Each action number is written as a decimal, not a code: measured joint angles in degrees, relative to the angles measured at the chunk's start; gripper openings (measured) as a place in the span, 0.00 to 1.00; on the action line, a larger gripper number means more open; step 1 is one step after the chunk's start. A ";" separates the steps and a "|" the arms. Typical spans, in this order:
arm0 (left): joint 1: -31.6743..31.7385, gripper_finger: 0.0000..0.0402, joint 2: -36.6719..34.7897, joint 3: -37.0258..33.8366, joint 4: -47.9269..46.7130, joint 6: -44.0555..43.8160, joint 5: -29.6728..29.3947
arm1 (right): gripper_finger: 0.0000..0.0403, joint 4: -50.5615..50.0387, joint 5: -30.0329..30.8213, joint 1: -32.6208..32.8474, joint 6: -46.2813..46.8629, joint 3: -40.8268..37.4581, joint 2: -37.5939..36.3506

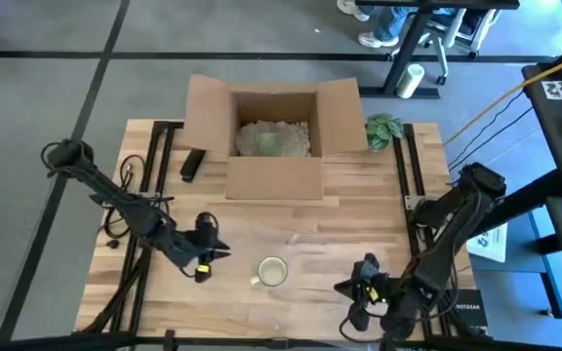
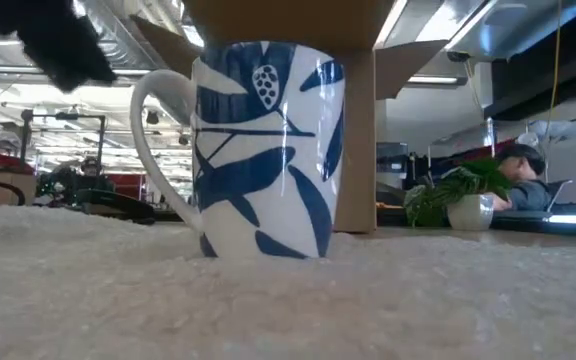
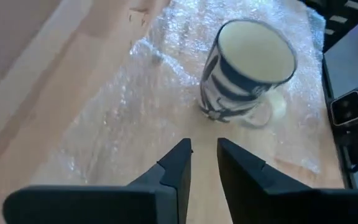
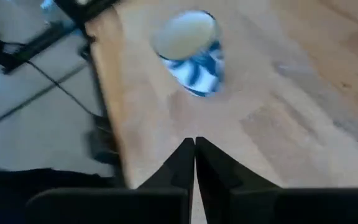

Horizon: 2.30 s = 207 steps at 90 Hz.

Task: Wrap mug
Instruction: Wrap the blue mug with bubble wrap

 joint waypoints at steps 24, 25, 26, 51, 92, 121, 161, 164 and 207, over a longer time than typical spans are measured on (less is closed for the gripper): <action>-0.13 0.15 -1.53 -7.40 7.13 0.42 1.30 | 0.00 -4.92 -2.38 7.90 22.11 4.12 8.06; -0.13 0.15 -1.53 -7.57 7.37 0.46 1.49 | 0.00 -5.08 -2.51 8.22 23.31 4.12 8.50; -0.13 0.15 -1.53 -7.74 7.60 0.53 1.71 | 0.00 -5.22 -2.56 8.53 24.62 4.12 8.95; -0.18 0.15 -1.83 -11.21 12.50 1.49 3.66 | 0.00 -11.62 -3.83 12.82 46.92 4.11 18.38; -0.24 0.15 -1.83 -11.22 14.29 1.86 3.95 | 0.00 -6.25 -3.97 7.77 50.54 -8.56 21.32; -0.24 0.15 -1.83 -11.22 14.37 1.31 4.07 | 0.00 -0.55 0.26 2.13 45.33 -15.08 21.05; -0.22 0.15 -1.81 -11.22 14.49 -0.81 4.04 | 0.00 -5.86 -0.15 -0.24 48.12 -18.76 20.95; -0.21 0.15 -1.81 -11.22 14.50 -1.15 4.04 | 0.00 -6.15 -0.17 -0.46 48.16 -18.88 20.95; -0.18 0.15 -1.81 -11.22 15.19 -4.15 3.17 | 0.00 -8.92 9.24 1.41 49.33 -13.00 18.16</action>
